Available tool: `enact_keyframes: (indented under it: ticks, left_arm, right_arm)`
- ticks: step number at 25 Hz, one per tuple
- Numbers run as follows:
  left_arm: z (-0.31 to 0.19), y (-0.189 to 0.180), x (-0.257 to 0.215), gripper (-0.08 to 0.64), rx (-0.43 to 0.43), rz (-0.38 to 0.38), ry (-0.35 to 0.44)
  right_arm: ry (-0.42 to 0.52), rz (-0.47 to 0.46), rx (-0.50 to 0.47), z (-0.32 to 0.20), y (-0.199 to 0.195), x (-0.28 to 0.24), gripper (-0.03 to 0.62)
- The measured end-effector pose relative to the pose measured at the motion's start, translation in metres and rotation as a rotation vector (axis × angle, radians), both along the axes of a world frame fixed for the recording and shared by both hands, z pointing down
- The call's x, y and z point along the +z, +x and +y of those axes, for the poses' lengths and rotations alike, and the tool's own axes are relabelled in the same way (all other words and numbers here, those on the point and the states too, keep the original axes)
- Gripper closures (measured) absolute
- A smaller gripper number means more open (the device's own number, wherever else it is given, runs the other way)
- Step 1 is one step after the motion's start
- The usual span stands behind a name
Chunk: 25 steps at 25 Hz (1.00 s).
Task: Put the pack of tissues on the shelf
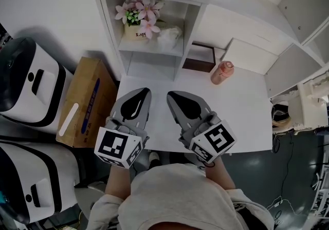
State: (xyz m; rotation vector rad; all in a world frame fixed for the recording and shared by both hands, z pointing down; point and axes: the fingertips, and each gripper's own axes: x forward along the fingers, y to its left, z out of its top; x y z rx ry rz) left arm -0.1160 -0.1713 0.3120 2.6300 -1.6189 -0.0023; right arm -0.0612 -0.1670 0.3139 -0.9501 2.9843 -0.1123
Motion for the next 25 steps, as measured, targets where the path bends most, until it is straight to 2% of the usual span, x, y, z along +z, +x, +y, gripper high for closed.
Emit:
enact_keyframes:
  ticks: [14, 25]
  left_arm:
    - [0.052, 0.0, -0.006, 0.56, 0.054, 0.0, 0.024]
    - [0.066, -0.003, -0.008, 0.56, 0.064, 0.001, 0.035]
  right_arm:
    - [0.014, 0.002, 0.013, 0.048, -0.009, 0.0, 0.591]
    - [0.036, 0.029, 0.014, 0.066, -0.012, -0.003, 0.592]
